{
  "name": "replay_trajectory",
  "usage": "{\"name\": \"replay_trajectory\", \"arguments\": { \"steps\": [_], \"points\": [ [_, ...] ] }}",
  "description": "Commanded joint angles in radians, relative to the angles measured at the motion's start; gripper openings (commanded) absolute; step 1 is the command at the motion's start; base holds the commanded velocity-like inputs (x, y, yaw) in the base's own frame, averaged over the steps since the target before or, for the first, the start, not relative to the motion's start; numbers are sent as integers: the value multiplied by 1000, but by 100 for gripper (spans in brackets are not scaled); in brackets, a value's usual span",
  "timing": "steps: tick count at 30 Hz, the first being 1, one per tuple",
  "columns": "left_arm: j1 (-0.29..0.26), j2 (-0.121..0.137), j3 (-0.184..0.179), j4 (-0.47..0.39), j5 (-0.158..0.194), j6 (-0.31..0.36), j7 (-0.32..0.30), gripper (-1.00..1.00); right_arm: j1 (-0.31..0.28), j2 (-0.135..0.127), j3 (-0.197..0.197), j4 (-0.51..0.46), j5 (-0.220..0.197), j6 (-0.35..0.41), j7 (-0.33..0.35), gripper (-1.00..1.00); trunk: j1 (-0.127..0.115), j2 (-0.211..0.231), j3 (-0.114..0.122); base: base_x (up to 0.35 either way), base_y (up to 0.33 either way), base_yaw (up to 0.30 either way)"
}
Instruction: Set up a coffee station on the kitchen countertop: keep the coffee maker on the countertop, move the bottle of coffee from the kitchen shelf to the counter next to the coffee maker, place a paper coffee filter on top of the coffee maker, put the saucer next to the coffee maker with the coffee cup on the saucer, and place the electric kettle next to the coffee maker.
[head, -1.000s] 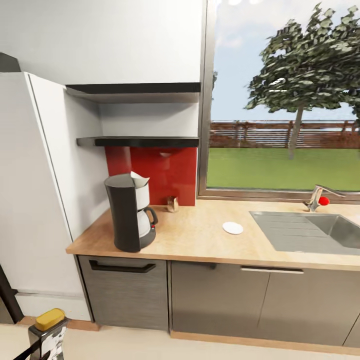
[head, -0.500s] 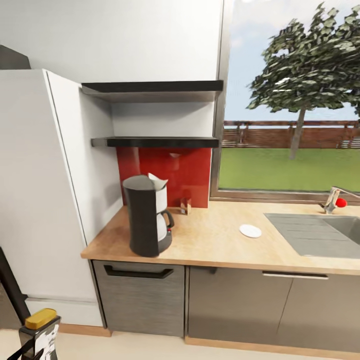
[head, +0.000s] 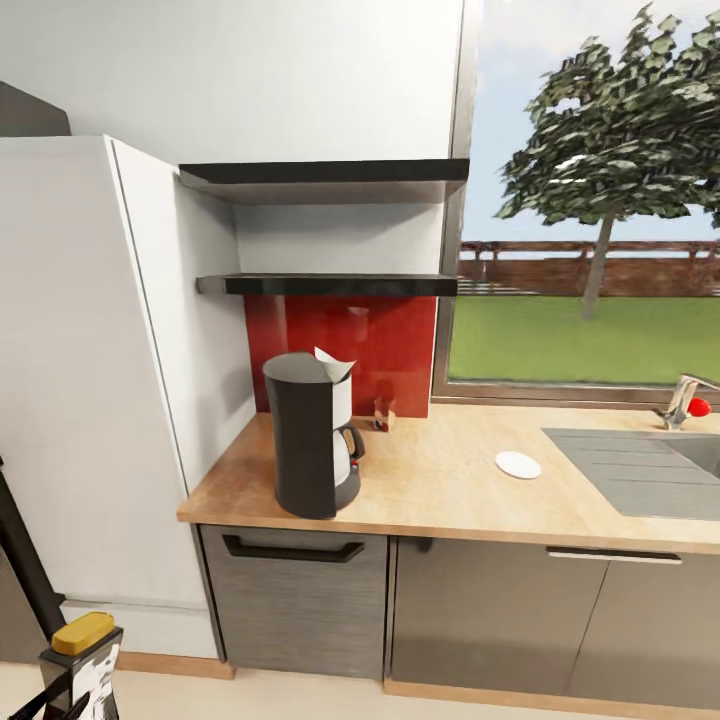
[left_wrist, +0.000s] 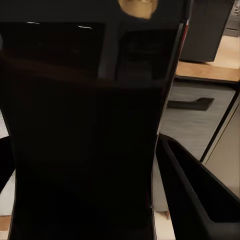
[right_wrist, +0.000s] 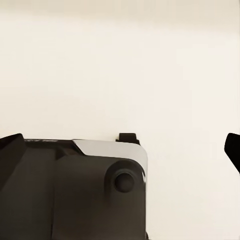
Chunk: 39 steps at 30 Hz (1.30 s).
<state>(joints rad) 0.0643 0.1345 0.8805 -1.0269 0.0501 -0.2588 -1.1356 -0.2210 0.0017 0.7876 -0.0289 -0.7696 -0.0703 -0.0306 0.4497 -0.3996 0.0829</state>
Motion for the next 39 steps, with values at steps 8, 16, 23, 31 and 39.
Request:
{"name": "replay_trajectory", "arguments": {
  "steps": [8,16,23,31,39],
  "points": [
    [-27,-11,-39,-74,-1,7,1,-100,0,-8,9,0,-9,-2,-3,100,0,0,0,0,0,0],
    [-141,-35,-281,-113,-4,136,150,-100,0,-18,9,0,-9,-2,-3,100,0,0,0,0,0,0],
    [-179,-37,-546,-175,6,190,406,-100,0,-34,9,0,-8,-2,-3,100,0,0,0,0,0,-33],
    [-244,-34,-589,-231,51,290,487,-100,0,-35,9,0,-9,-2,-3,100,0,0,4,0,0,-224],
    [-257,-24,-577,-281,108,294,509,-100,0,-35,10,0,-10,-2,-3,100,0,0,8,0,0,-239]
  ]
}}
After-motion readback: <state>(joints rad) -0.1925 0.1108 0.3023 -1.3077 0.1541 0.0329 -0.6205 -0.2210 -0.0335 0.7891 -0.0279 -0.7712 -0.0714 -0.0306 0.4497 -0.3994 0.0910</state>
